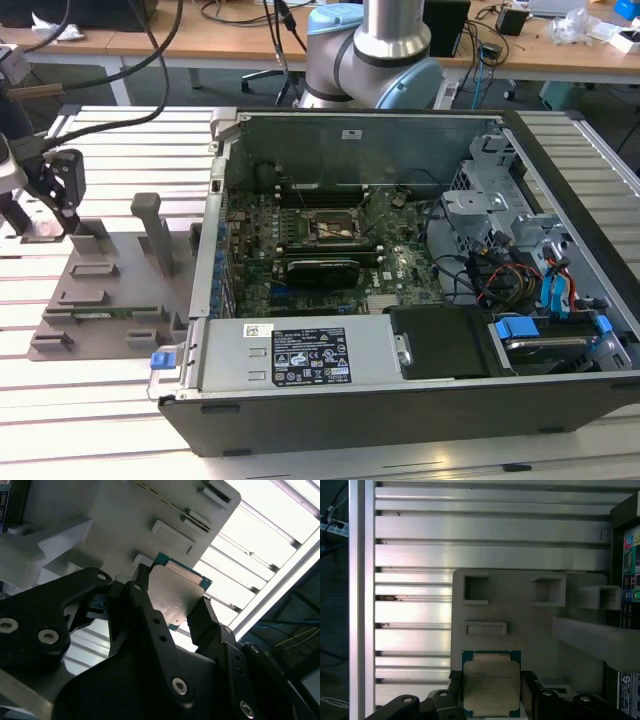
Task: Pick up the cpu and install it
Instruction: 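Pick up the cpu and move it towards the insertion slot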
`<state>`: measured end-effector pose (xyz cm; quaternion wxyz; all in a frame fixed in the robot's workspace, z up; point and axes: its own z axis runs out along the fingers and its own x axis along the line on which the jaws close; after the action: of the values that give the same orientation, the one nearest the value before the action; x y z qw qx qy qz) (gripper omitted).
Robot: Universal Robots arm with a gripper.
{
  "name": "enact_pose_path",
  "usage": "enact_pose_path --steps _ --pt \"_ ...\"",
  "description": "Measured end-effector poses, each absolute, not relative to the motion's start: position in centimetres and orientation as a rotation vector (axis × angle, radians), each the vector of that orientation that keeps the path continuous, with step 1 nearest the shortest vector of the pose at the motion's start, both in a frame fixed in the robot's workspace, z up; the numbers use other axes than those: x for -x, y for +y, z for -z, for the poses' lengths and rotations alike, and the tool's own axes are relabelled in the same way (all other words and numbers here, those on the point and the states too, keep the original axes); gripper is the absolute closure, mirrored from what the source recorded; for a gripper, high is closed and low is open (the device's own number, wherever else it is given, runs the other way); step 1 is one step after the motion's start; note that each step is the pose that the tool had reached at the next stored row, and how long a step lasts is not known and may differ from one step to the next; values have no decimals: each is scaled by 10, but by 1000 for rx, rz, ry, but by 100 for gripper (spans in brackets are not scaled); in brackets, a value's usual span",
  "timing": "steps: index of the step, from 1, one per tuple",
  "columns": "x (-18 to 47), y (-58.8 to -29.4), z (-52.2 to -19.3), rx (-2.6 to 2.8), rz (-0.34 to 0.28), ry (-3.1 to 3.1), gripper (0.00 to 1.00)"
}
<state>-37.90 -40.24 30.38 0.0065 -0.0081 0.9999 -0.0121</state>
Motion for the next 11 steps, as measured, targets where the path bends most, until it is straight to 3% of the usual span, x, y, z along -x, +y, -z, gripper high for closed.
enact_pose_path --steps 11 --pt "379 -402 -321 25 38 3128 45"
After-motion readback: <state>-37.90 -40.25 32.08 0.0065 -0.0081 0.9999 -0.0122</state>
